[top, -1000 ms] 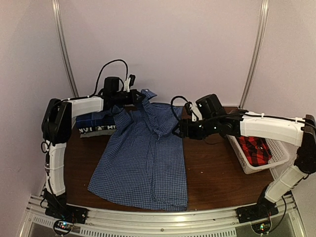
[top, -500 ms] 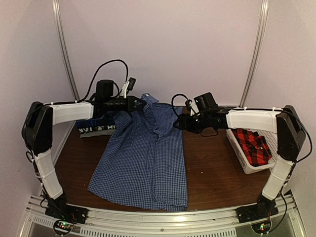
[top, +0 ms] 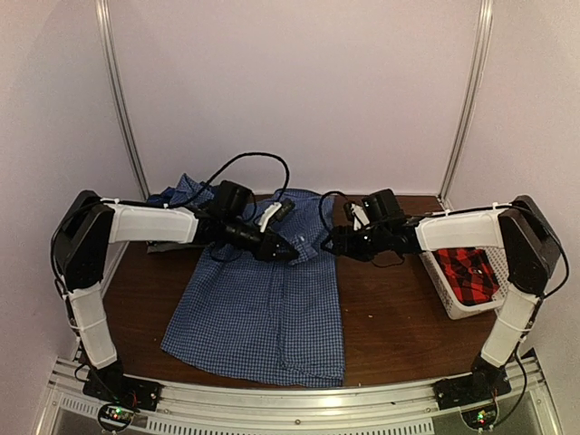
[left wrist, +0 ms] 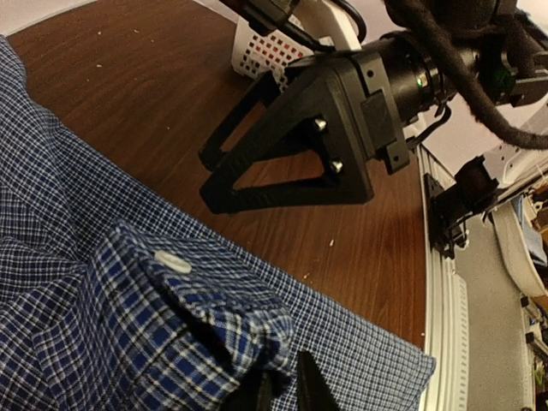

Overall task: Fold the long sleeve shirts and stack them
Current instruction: Fold the flattened shirt at the center of the board, then pick up the sleeve from the 1/3-folded shirt.

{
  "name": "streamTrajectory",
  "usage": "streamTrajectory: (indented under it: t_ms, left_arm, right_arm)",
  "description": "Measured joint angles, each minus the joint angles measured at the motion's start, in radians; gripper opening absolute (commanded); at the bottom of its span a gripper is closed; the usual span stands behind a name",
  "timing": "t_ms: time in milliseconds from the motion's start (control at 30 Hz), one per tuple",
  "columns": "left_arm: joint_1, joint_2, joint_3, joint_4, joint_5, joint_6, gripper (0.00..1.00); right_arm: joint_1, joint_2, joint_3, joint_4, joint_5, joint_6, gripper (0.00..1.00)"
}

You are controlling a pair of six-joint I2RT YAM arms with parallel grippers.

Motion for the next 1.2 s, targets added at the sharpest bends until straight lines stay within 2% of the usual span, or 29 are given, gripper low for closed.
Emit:
streamTrajectory:
  t_ms: [200, 333, 433, 600, 867, 1033, 1200]
  left_arm:
    - [-0.033, 0.059, 0.036, -0.167, -0.006, 0.09, 0.51]
    - [-0.052, 0.06, 0.036, -0.223, -0.023, 0.111, 0.59]
    - [-0.056, 0.053, 0.029, -0.219, -0.041, 0.097, 0.6]
    - [-0.049, -0.035, -0.071, -0.145, -0.087, 0.001, 0.59]
    - [-0.006, -0.18, -0.205, -0.068, -0.247, -0.184, 0.59]
    - [0.031, -0.188, -0.222, -0.064, -0.327, -0.275, 0.59]
    - [0.089, -0.172, -0.235, -0.045, -0.346, -0.351, 0.59]
  right_arm:
    - [0.003, -0.045, -0.125, 0.021, -0.002, 0.0, 0.74]
    - [0.013, -0.068, -0.142, 0.029, -0.001, -0.013, 0.74]
    - [0.032, -0.066, -0.129, 0.023, 0.0, -0.046, 0.74]
    - [0.071, -0.015, -0.023, 0.005, -0.006, -0.122, 0.74]
    - [0.136, 0.082, 0.101, -0.058, -0.007, -0.238, 0.73]
    - [0.163, 0.136, 0.137, -0.099, -0.004, -0.277, 0.73]
    - [0.171, 0.2, 0.209, -0.124, -0.004, -0.31, 0.73]
